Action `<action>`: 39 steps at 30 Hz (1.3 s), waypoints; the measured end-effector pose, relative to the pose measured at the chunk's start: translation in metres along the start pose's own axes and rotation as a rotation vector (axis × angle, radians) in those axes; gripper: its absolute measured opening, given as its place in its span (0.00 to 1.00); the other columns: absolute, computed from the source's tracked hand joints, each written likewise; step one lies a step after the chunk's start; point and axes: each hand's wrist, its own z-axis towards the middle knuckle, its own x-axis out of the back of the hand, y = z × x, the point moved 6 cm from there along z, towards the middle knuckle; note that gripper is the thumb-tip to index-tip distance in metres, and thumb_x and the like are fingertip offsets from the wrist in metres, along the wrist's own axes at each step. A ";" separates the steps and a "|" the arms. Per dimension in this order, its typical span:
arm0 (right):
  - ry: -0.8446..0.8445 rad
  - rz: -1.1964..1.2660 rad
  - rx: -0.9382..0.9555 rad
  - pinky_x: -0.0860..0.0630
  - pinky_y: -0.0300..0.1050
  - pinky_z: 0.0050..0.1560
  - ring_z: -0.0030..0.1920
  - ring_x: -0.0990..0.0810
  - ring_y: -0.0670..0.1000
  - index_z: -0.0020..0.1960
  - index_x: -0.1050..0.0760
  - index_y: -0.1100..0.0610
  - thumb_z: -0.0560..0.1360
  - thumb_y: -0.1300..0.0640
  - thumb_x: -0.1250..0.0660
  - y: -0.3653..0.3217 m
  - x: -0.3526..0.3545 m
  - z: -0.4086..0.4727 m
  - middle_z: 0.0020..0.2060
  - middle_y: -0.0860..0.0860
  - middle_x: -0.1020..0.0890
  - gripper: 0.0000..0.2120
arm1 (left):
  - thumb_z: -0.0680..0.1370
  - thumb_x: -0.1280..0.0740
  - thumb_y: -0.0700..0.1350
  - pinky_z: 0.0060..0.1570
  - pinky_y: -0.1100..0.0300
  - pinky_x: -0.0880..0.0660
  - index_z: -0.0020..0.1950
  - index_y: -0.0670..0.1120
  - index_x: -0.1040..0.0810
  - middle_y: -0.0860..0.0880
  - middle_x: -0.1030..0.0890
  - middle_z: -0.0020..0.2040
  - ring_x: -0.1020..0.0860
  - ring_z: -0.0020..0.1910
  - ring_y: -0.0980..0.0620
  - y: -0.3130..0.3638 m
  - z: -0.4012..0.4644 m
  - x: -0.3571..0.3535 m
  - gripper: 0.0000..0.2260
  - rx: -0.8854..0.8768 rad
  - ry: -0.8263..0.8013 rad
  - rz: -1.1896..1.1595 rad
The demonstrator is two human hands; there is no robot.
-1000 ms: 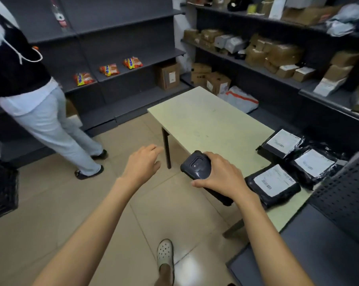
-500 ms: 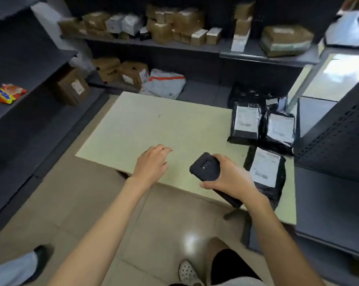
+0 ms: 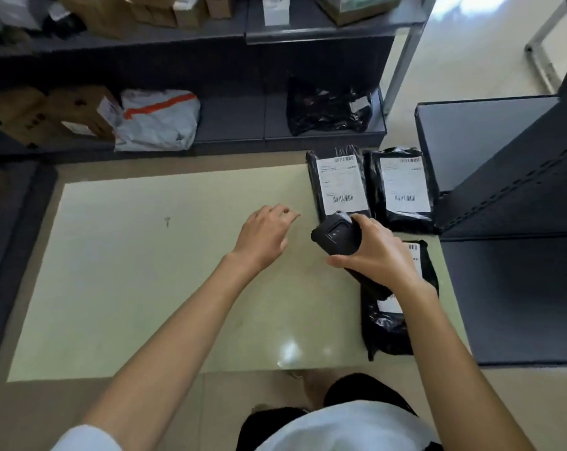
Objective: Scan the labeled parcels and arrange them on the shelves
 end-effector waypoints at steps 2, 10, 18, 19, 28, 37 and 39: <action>0.016 0.006 -0.036 0.26 0.50 0.52 0.59 0.23 0.53 0.72 0.34 0.48 0.65 0.39 0.24 0.006 0.007 0.021 0.61 0.48 0.23 0.39 | 0.75 0.31 0.40 0.65 0.54 0.33 0.74 0.51 0.35 0.48 0.30 0.69 0.30 0.65 0.45 -0.001 0.035 -0.004 0.29 -0.042 -0.016 0.010; 0.046 0.053 -0.194 0.27 0.49 0.49 0.56 0.23 0.51 0.70 0.33 0.47 0.65 0.40 0.24 0.046 0.020 0.061 0.59 0.47 0.22 0.38 | 0.75 0.38 0.31 0.75 0.49 0.48 0.80 0.55 0.53 0.45 0.51 0.80 0.51 0.78 0.40 0.025 0.157 -0.025 0.40 -0.251 -0.191 0.150; 0.092 0.124 -0.289 0.22 0.56 0.53 0.54 0.22 0.51 0.69 0.33 0.46 0.62 0.36 0.27 0.067 0.028 0.077 0.57 0.45 0.22 0.38 | 0.77 0.34 0.34 0.75 0.39 0.56 0.79 0.59 0.61 0.47 0.65 0.79 0.62 0.78 0.37 0.049 0.229 -0.037 0.45 -0.493 -0.338 0.350; 0.096 0.134 -0.307 0.22 0.55 0.53 0.54 0.21 0.51 0.69 0.32 0.46 0.62 0.36 0.26 0.068 0.027 0.075 0.58 0.45 0.22 0.39 | 0.77 0.34 0.35 0.75 0.38 0.56 0.79 0.58 0.60 0.47 0.66 0.79 0.62 0.78 0.37 0.048 0.231 -0.039 0.44 -0.506 -0.366 0.368; 0.124 0.151 -0.374 0.25 0.52 0.52 0.57 0.23 0.51 0.70 0.33 0.46 0.63 0.37 0.24 0.054 0.002 0.046 0.59 0.44 0.23 0.39 | 0.61 0.20 0.49 0.75 0.40 0.58 0.78 0.49 0.51 0.47 0.52 0.80 0.62 0.78 0.40 0.005 0.203 -0.063 0.54 -0.512 -0.337 0.338; 0.138 0.141 -0.308 0.28 0.48 0.51 0.58 0.23 0.52 0.71 0.33 0.45 0.64 0.37 0.24 -0.014 -0.027 0.008 0.61 0.45 0.24 0.39 | 0.58 0.22 0.60 0.75 0.43 0.52 0.75 0.45 0.43 0.44 0.36 0.68 0.41 0.72 0.43 -0.083 0.096 -0.057 0.52 -0.279 -0.162 0.125; 0.144 0.125 -0.294 0.29 0.47 0.50 0.56 0.22 0.52 0.70 0.32 0.44 0.64 0.36 0.25 -0.035 -0.035 -0.004 0.59 0.45 0.23 0.38 | 0.58 0.22 0.60 0.75 0.42 0.51 0.74 0.45 0.41 0.43 0.35 0.67 0.39 0.70 0.41 -0.100 0.076 -0.041 0.51 -0.268 -0.062 0.123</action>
